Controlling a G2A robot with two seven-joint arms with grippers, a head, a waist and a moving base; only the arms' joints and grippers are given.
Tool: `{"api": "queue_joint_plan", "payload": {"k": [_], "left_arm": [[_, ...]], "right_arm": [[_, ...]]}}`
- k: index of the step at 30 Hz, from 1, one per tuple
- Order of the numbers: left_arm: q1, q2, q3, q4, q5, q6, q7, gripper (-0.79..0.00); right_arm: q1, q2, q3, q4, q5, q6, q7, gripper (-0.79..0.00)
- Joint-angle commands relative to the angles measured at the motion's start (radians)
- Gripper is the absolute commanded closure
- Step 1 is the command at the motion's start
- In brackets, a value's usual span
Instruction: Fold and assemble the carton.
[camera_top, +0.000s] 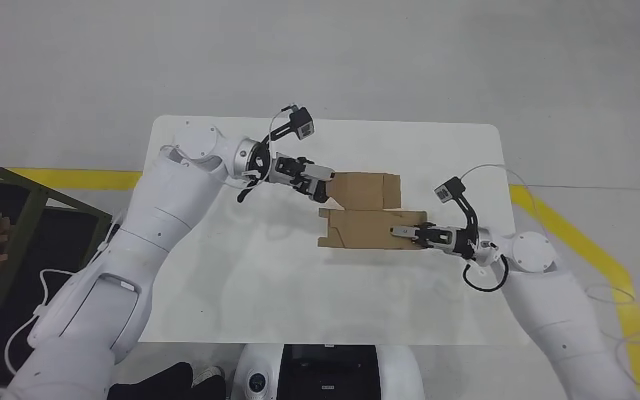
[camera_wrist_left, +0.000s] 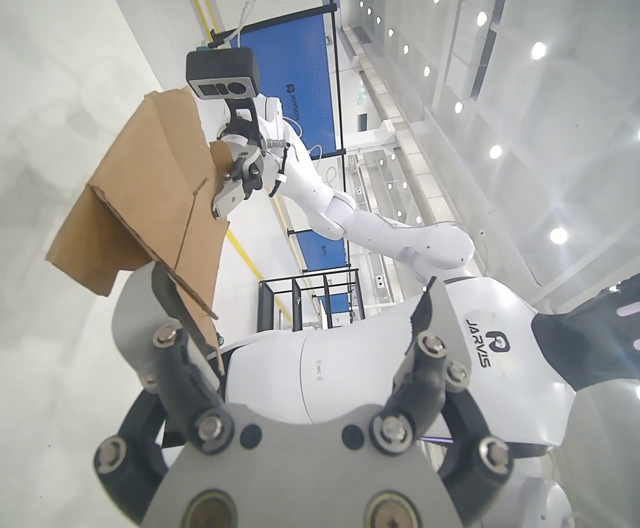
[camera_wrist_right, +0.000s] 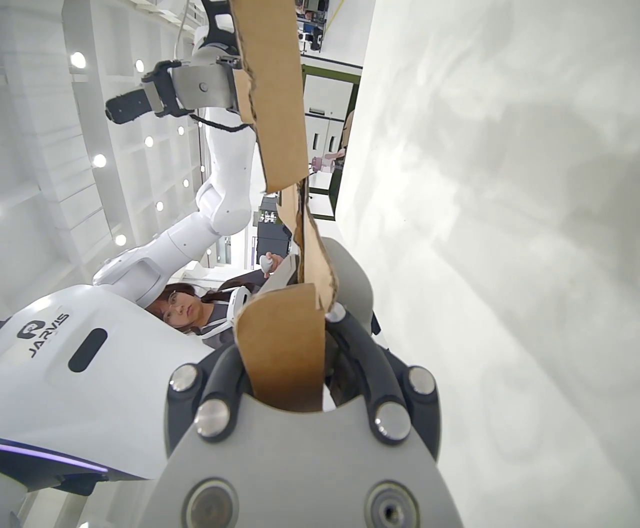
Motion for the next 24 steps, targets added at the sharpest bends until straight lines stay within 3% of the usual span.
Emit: {"api": "queue_joint_plan", "payload": {"k": [1, 17, 21, 24], "left_arm": [[0.003, -0.001, 0.001, -0.003, 0.006, 0.000, 0.009, -0.785], [0.004, -0.007, 0.006, -0.001, 0.094, 0.027, 0.090, -0.785], [0.006, -0.007, 0.004, -0.004, 0.118, 0.040, 0.113, -0.600], [0.006, -0.006, 0.003, -0.005, 0.144, 0.053, 0.130, -0.591]], "right_arm": [[-0.001, 0.000, 0.000, -0.003, -0.008, 0.004, -0.013, 0.000], [-0.006, -0.001, -0.004, -0.040, -0.046, 0.018, -0.052, 0.000], [-0.009, 0.000, -0.002, -0.045, -0.050, 0.019, -0.055, 0.000], [-0.012, 0.000, -0.001, -0.049, -0.052, 0.020, -0.059, 0.000]]}}
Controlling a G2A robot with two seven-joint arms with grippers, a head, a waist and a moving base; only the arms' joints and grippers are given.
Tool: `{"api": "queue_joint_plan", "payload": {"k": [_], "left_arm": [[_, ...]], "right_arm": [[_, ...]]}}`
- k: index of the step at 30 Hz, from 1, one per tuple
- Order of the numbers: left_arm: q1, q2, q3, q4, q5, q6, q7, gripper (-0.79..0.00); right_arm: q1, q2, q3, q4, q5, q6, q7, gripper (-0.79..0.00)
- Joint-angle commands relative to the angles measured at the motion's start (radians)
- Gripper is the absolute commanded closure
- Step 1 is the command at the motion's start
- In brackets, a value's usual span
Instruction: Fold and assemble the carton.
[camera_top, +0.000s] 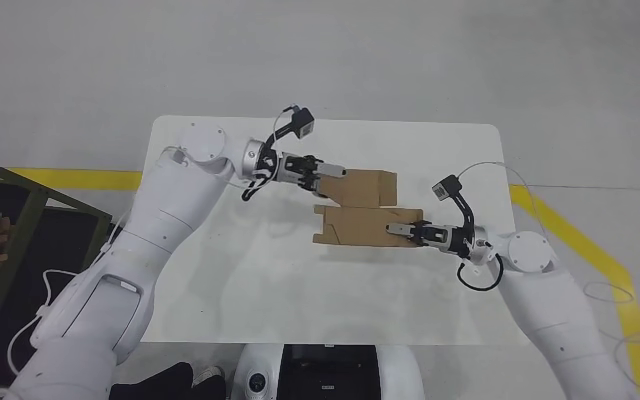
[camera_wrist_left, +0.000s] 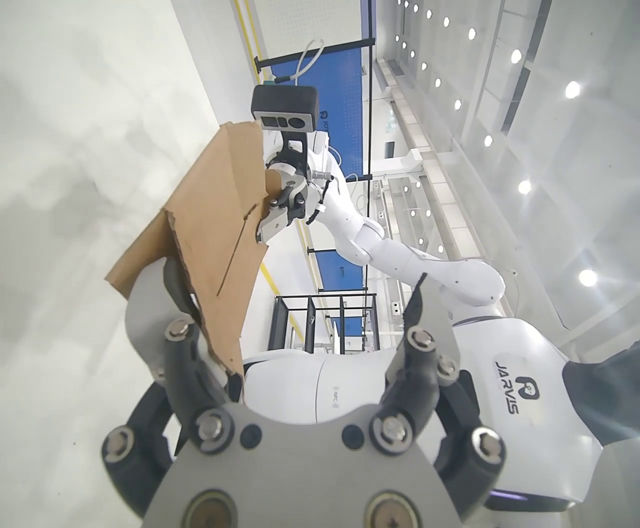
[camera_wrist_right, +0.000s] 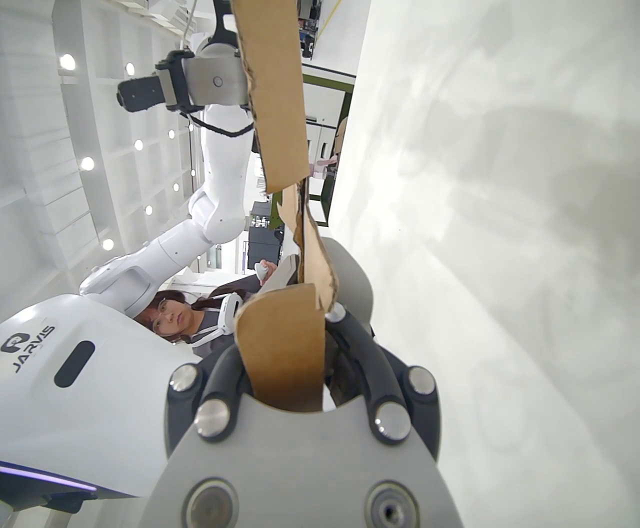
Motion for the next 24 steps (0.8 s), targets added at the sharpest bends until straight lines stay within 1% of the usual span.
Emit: {"api": "queue_joint_plan", "payload": {"k": [1, 2, 5, 10, 11, 12, 15, 17, 24], "left_arm": [[-0.001, 0.001, 0.001, 0.000, 0.025, 0.009, 0.012, -0.606], [-0.001, 0.001, 0.002, -0.002, 0.036, 0.012, 0.018, -0.603], [0.001, 0.001, 0.001, -0.001, 0.049, 0.023, 0.027, -0.545], [0.002, 0.002, 0.001, 0.001, 0.079, 0.043, 0.041, -0.499], [0.002, 0.002, 0.002, 0.001, 0.087, 0.049, 0.042, -0.462], [0.001, 0.003, 0.004, 0.002, 0.094, 0.055, 0.042, -0.403], [-0.001, 0.003, 0.008, 0.002, 0.122, 0.068, 0.050, -0.366], [0.000, 0.003, 0.009, 0.000, 0.129, 0.072, 0.053, -0.326], [0.000, 0.003, 0.007, -0.001, 0.146, 0.083, 0.061, -0.249]], "right_arm": [[-0.001, 0.000, 0.001, -0.002, -0.002, -0.001, -0.002, 0.000], [-0.002, 0.000, 0.001, -0.003, -0.003, -0.001, -0.003, 0.000], [-0.003, 0.001, 0.001, -0.005, -0.007, 0.003, -0.006, 0.000], [-0.005, 0.001, 0.000, -0.007, -0.010, 0.005, -0.009, 0.000], [-0.005, 0.001, 0.000, -0.007, -0.011, 0.005, -0.010, 0.000], [-0.005, 0.001, 0.000, -0.008, -0.012, 0.005, -0.011, 0.000], [-0.006, 0.001, 0.001, -0.008, -0.014, 0.006, -0.014, 0.000], [-0.006, 0.001, 0.002, -0.009, -0.017, 0.006, -0.016, 0.000], [-0.009, 0.002, 0.004, -0.015, -0.026, 0.009, -0.021, 0.000]]}}
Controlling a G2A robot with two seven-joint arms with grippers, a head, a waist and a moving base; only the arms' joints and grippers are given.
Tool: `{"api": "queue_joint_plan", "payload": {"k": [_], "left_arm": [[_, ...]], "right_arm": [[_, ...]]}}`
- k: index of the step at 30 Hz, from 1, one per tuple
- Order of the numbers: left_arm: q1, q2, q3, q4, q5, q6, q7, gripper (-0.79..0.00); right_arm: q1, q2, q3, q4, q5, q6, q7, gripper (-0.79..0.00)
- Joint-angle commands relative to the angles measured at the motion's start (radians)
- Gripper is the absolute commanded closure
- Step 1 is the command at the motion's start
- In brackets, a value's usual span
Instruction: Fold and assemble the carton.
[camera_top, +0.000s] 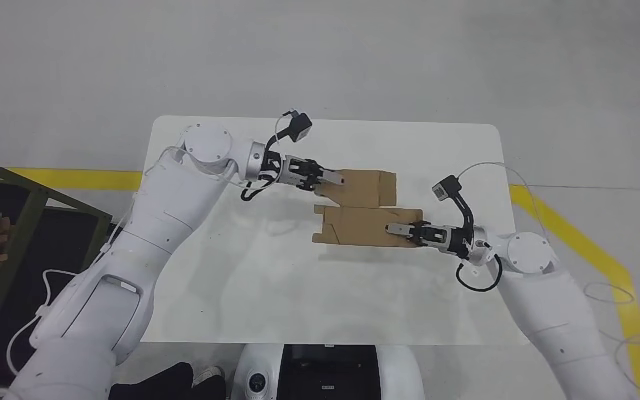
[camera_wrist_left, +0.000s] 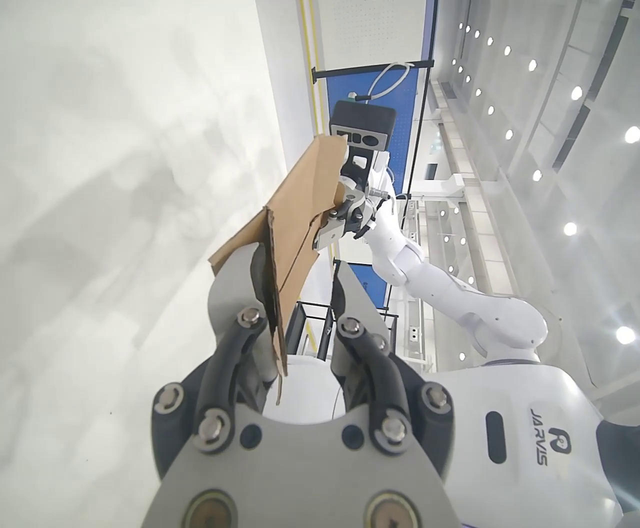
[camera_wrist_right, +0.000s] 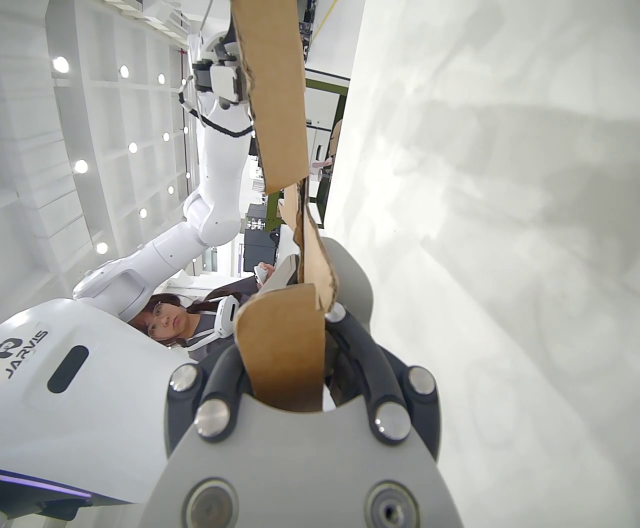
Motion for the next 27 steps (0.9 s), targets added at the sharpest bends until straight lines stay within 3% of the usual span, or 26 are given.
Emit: {"api": "queue_joint_plan", "payload": {"k": [1, 6, 10, 16, 17, 18, 19, 27], "left_arm": [[0.000, 0.000, -0.001, 0.001, 0.005, 0.002, 0.003, -0.234], [0.001, 0.000, -0.002, 0.003, 0.014, 0.011, 0.006, -0.169], [0.001, -0.001, -0.001, 0.004, 0.021, 0.016, 0.007, 0.000], [0.002, -0.002, -0.001, 0.001, 0.023, 0.019, 0.007, 0.000], [0.002, -0.002, -0.002, -0.001, 0.020, 0.018, 0.006, 0.000], [0.003, -0.003, -0.003, -0.002, 0.014, 0.016, 0.005, 0.000], [0.004, -0.003, -0.005, -0.003, 0.008, 0.013, 0.004, 0.000], [0.019, 0.003, -0.032, -0.027, -0.019, -0.011, -0.014, 0.000]], "right_arm": [[-0.001, 0.000, 0.000, -0.001, -0.002, 0.001, -0.001, 0.000], [-0.002, 0.000, 0.001, -0.004, -0.006, 0.002, -0.005, 0.000], [-0.003, 0.000, -0.001, -0.005, 0.007, 0.002, 0.003, 0.000], [-0.003, 0.000, 0.000, -0.005, 0.013, 0.000, 0.009, 0.000], [-0.004, 0.001, 0.001, -0.005, 0.012, 0.000, 0.008, -0.225], [-0.005, 0.001, 0.002, -0.005, 0.012, 0.001, 0.004, -0.634], [-0.006, 0.001, 0.005, -0.003, 0.011, 0.002, 0.000, -0.785], [-0.026, 0.009, 0.063, 0.025, 0.030, -0.025, -0.054, -0.785]]}}
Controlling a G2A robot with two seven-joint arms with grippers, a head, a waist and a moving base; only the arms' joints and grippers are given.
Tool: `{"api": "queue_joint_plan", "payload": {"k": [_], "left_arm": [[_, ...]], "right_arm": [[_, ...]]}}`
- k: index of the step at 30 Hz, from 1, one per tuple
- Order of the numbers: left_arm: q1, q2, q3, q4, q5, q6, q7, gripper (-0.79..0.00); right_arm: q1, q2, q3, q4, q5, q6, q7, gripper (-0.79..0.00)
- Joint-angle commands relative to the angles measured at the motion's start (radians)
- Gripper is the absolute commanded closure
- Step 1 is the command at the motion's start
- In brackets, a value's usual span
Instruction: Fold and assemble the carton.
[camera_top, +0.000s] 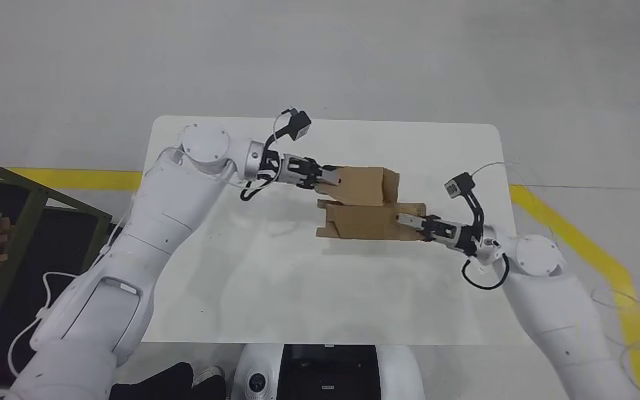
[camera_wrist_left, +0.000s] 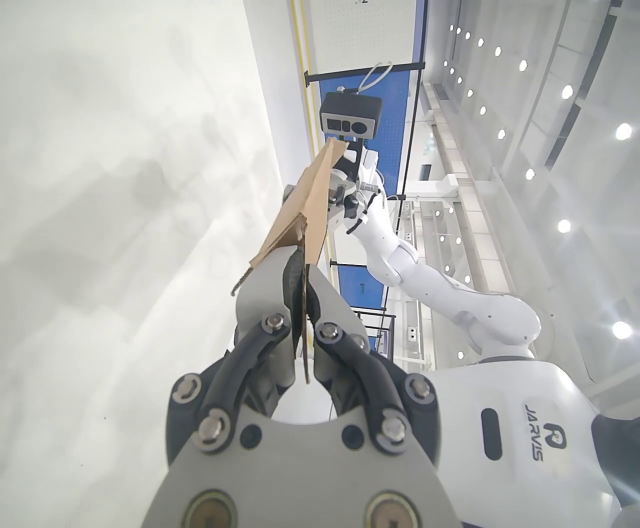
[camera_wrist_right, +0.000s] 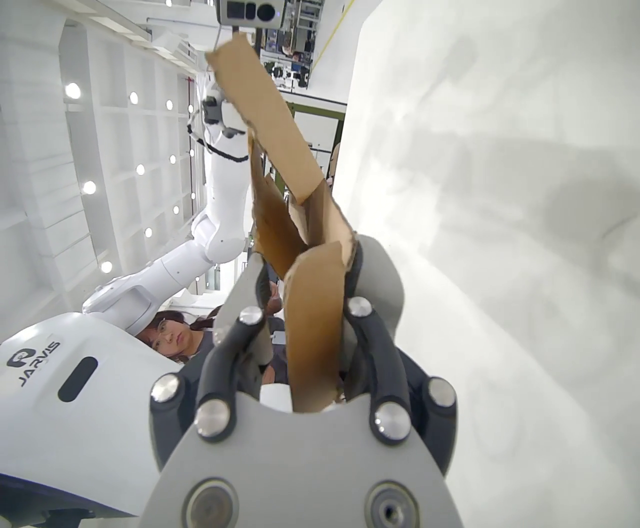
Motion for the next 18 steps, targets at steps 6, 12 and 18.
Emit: {"api": "queue_joint_plan", "payload": {"k": [6, 12, 18], "left_arm": [[0.018, 0.004, -0.006, -0.021, 0.003, -0.013, -0.015, 0.000], [0.025, 0.002, 0.003, -0.027, 0.008, -0.020, -0.024, 0.000], [0.028, -0.001, 0.008, -0.033, -0.001, -0.028, -0.036, 0.000]], "right_arm": [[-0.042, 0.009, 0.083, -0.030, 0.057, -0.073, -0.053, -0.785], [-0.071, 0.010, 0.097, -0.109, 0.138, -0.122, -0.003, -0.785], [-0.048, -0.001, 0.041, -0.123, 0.181, -0.123, 0.053, -0.785]]}}
